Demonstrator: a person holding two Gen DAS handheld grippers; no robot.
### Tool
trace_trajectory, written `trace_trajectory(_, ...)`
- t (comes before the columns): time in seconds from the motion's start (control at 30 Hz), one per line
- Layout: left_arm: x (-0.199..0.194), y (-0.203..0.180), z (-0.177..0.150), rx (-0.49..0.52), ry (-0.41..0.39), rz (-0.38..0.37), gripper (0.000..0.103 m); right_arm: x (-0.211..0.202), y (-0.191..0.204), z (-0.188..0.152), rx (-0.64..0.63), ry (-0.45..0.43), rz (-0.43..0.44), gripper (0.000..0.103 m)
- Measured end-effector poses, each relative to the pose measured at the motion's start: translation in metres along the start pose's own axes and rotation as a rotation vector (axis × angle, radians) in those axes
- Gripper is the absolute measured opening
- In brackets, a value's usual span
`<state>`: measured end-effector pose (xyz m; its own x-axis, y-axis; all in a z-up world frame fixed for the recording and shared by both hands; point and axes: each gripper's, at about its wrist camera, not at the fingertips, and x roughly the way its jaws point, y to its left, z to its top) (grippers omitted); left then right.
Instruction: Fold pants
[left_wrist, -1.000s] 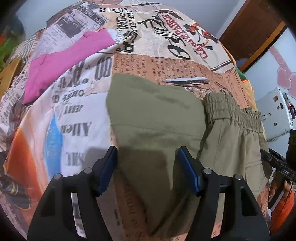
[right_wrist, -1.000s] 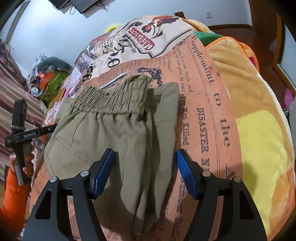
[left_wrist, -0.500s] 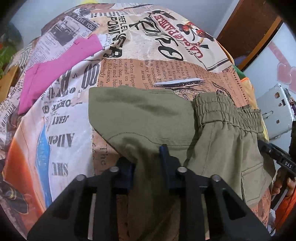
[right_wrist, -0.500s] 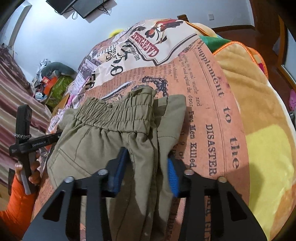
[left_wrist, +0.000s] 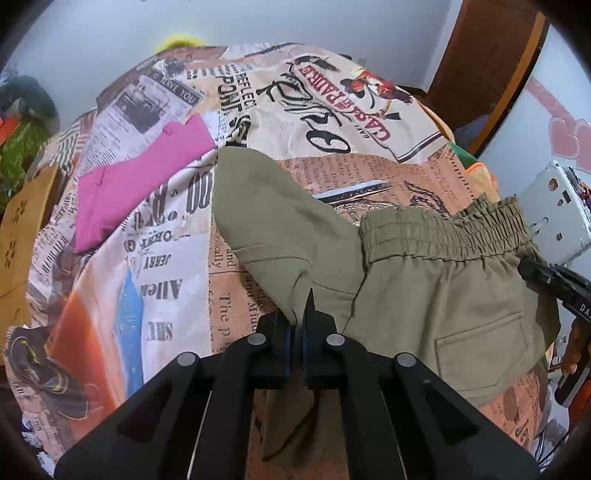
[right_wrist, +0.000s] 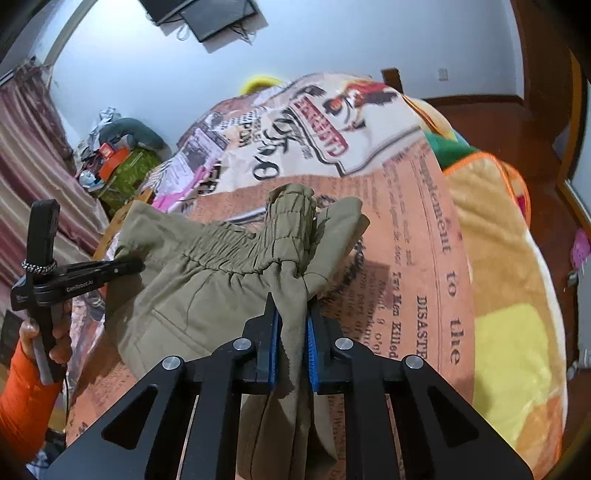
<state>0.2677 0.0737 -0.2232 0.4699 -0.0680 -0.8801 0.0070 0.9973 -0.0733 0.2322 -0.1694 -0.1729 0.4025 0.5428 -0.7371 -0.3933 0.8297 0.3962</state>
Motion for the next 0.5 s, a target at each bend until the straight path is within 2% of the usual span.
trace_trajectory(0.3,-0.041,0.012,0.0,-0.028,-0.077,0.015,0.003,-0.014,0.036,0.019,-0.107,-0.048,0.006,0.009)
trace_trajectory(0.5,-0.068,0.031,0.001,-0.035,-0.136,0.057,0.003,-0.011,0.062,0.037,-0.175,-0.065,0.025,0.009)
